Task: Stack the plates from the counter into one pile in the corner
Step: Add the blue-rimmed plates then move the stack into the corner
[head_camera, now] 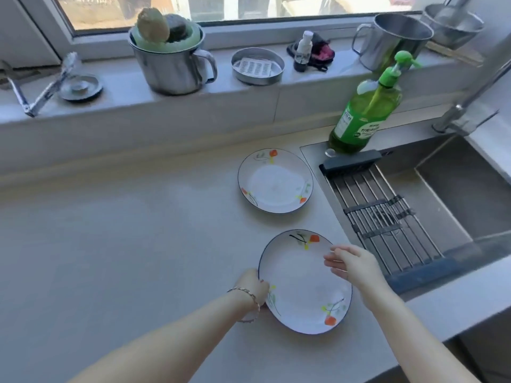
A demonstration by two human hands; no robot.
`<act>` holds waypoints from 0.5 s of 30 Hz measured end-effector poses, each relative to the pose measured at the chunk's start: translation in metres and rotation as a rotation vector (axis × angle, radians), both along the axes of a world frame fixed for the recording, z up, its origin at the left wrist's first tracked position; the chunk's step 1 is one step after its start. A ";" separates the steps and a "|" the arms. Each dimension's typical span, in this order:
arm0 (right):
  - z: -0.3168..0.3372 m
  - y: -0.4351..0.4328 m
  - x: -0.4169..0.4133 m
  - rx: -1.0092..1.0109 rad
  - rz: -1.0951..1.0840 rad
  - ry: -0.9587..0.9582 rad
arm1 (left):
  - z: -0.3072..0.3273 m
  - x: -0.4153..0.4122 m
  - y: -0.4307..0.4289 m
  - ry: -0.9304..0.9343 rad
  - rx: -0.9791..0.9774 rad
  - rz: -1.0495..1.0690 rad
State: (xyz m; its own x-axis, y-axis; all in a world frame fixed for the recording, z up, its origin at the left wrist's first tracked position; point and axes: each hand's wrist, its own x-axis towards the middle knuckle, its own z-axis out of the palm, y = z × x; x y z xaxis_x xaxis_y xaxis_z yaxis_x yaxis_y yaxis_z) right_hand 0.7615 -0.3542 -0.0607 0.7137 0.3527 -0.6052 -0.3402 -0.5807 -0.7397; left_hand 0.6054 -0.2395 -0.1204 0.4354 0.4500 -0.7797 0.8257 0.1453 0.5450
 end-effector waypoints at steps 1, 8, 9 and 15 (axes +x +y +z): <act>-0.003 0.009 0.008 -0.001 0.016 -0.057 | 0.006 -0.003 0.004 -0.019 -0.016 0.030; -0.032 0.109 0.055 -0.022 -0.067 0.126 | 0.062 -0.054 0.063 -0.095 -0.053 0.342; -0.037 0.122 0.056 -0.020 -0.079 0.237 | 0.068 -0.063 0.073 -0.110 -0.026 0.363; -0.057 0.152 0.045 0.039 -0.250 0.294 | 0.077 -0.115 0.114 -0.151 0.046 0.520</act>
